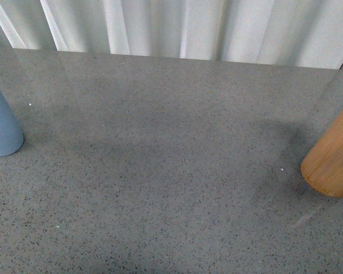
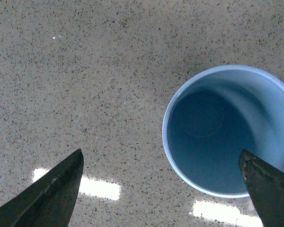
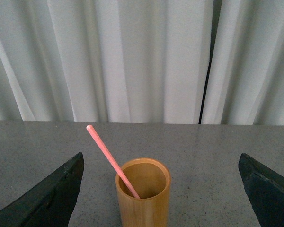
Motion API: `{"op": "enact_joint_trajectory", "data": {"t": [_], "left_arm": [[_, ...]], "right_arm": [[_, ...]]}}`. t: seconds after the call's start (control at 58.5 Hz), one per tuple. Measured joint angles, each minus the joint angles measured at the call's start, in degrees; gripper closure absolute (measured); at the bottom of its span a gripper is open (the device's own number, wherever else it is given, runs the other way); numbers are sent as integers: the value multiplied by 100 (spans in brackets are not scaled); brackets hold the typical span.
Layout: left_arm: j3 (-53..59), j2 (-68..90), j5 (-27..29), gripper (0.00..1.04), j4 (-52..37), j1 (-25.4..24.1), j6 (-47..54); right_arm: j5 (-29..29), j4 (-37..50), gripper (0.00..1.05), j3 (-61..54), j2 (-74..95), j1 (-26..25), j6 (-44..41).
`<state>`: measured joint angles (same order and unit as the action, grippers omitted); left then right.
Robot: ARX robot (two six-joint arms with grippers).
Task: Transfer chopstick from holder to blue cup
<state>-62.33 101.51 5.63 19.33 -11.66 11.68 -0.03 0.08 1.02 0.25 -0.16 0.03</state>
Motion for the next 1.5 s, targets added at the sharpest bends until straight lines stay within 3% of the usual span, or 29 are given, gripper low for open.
{"op": "enact_joint_trajectory", "data": {"t": [0.564,0.974,1.197,1.504], "left_arm": [[-249,686,323,8,-162,197,-413],[-278,706,35,69,197,485,-472],[-273,702,170,102,195,584,-605],[-203,92,-262,101,686,1075,-516]], "right_arm": [[0,0,10,0,0,0,0],[0,0,10,0,0,0,0],[0,2,10,0,0,0,0],[0,0,10,0,0,0,0]]}}
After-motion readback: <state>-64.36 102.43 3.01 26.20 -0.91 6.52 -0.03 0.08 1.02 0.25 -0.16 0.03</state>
